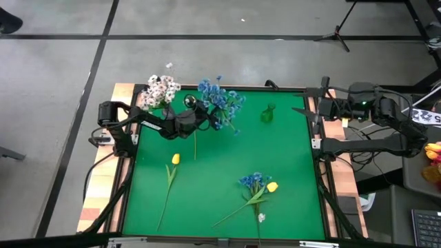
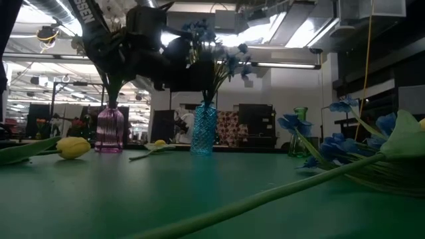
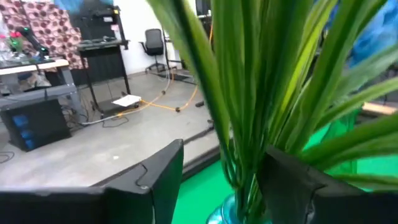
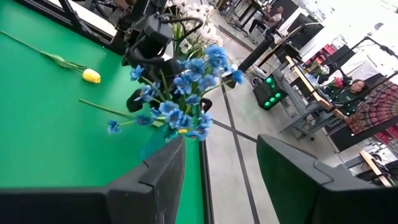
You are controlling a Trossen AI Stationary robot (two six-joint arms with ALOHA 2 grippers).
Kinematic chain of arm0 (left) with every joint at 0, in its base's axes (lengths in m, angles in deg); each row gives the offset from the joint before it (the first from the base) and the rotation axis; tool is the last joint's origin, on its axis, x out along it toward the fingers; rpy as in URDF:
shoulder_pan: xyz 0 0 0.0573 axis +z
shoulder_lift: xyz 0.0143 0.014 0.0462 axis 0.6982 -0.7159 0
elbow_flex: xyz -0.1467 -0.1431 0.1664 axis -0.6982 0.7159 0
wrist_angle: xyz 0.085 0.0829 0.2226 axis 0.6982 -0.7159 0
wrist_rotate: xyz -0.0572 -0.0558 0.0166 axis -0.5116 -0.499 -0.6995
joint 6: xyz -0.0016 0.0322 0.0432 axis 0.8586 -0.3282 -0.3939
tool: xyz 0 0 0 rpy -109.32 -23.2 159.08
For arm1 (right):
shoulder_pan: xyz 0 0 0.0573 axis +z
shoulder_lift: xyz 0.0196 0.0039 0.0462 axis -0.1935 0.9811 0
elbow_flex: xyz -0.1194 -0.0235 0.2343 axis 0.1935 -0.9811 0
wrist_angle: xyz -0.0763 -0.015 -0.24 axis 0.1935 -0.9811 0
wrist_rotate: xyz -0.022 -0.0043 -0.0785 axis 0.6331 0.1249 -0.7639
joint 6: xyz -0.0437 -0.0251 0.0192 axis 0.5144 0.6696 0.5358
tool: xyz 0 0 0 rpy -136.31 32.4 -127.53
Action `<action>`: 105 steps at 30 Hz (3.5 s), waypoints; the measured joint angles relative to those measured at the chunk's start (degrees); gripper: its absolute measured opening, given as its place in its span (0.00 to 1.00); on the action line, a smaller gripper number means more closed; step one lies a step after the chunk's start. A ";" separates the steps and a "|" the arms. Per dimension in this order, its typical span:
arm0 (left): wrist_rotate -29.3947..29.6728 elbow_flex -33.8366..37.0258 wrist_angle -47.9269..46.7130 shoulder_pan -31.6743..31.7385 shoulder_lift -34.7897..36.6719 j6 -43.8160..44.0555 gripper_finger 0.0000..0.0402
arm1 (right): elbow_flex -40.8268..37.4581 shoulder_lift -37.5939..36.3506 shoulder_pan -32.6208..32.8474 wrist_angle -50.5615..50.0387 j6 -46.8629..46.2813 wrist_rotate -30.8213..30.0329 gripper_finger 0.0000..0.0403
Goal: Sort flowers into vase by color
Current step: Put the top blue flowers into the blue vase
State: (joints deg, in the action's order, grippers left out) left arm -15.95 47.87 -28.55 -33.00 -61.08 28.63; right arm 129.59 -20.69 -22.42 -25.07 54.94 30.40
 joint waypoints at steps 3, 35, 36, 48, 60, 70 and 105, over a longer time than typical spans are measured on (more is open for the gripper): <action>0.45 0.00 2.35 0.00 0.02 0.00 0.48 | 0.00 0.00 -0.01 -0.40 -0.02 -0.44 0.49; 1.74 -0.07 -14.28 1.11 7.02 11.38 0.48 | -40.43 10.71 0.04 55.04 -18.03 -0.41 0.49; 1.50 -0.07 -14.38 1.12 7.04 12.91 0.48 | -41.38 12.90 0.06 58.30 -18.66 -0.32 0.49; -3.97 -0.04 -19.58 2.73 7.02 20.05 0.48 | -39.19 34.45 0.04 74.95 -21.57 0.87 0.49; -4.08 -0.02 -19.37 2.75 6.99 25.64 0.48 | -38.56 43.45 -0.03 83.96 -24.46 0.01 0.49; -4.05 -0.02 -19.32 2.69 6.99 28.17 0.48 | -29.13 50.98 -0.01 81.45 -24.30 -0.09 0.61; -6.00 0.44 -20.10 2.58 6.93 30.21 0.48 | -14.84 63.43 -5.98 76.26 -32.40 -0.70 0.71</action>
State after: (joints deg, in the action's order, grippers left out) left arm -21.94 48.30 -48.65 -30.42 -54.15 58.84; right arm 114.75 42.74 -28.39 51.20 22.55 29.71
